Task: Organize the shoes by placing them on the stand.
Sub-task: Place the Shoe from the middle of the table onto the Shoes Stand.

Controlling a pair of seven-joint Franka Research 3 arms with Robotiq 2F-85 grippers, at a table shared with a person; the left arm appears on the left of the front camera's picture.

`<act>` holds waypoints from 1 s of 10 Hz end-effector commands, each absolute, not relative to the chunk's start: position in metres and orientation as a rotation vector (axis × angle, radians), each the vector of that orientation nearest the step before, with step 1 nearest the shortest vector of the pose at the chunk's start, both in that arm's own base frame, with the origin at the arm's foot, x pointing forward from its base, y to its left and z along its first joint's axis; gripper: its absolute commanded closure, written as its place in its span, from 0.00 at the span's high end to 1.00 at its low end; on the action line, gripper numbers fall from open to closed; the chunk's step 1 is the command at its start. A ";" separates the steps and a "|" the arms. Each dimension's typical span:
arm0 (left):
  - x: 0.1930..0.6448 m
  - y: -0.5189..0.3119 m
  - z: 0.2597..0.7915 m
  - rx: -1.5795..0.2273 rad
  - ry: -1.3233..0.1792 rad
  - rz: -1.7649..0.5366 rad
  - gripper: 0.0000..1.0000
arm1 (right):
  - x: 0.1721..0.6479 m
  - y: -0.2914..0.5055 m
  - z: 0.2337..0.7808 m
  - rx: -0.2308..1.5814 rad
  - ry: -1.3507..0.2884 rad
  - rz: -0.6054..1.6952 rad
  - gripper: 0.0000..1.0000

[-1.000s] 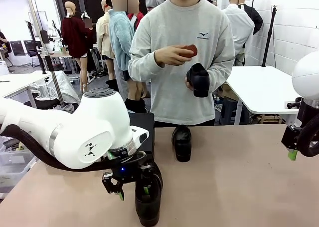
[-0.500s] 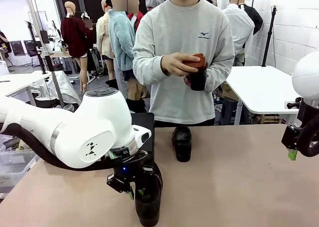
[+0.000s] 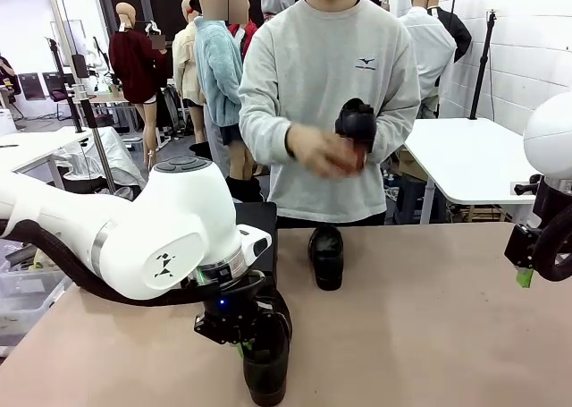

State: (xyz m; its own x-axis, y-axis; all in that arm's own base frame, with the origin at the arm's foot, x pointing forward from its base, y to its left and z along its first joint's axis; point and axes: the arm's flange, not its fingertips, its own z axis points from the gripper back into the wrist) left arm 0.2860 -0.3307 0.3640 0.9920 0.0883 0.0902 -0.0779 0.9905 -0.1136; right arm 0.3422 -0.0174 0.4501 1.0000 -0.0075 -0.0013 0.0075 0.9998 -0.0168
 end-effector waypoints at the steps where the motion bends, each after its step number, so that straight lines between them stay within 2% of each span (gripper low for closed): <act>1: 0.290 -0.335 0.369 -0.124 -0.064 0.043 0.00 | 0.342 -0.016 0.449 -0.019 0.007 -0.014 1.00; 3: 0.276 -0.325 0.425 -0.200 -0.084 -0.061 0.00 | 0.342 -0.016 0.449 -0.019 0.007 -0.014 1.00; 5: 0.271 -0.298 0.483 -0.240 -0.186 -0.085 0.00 | 0.342 -0.016 0.449 -0.019 0.007 -0.014 1.00; 6: 0.277 -0.283 0.490 -0.212 -0.236 -0.078 0.00 | 0.342 -0.016 0.449 -0.019 0.007 -0.014 1.00; 10: 0.322 -0.227 0.465 -0.158 -0.277 0.005 0.00 | 0.342 -0.016 0.449 -0.019 0.007 -0.014 1.00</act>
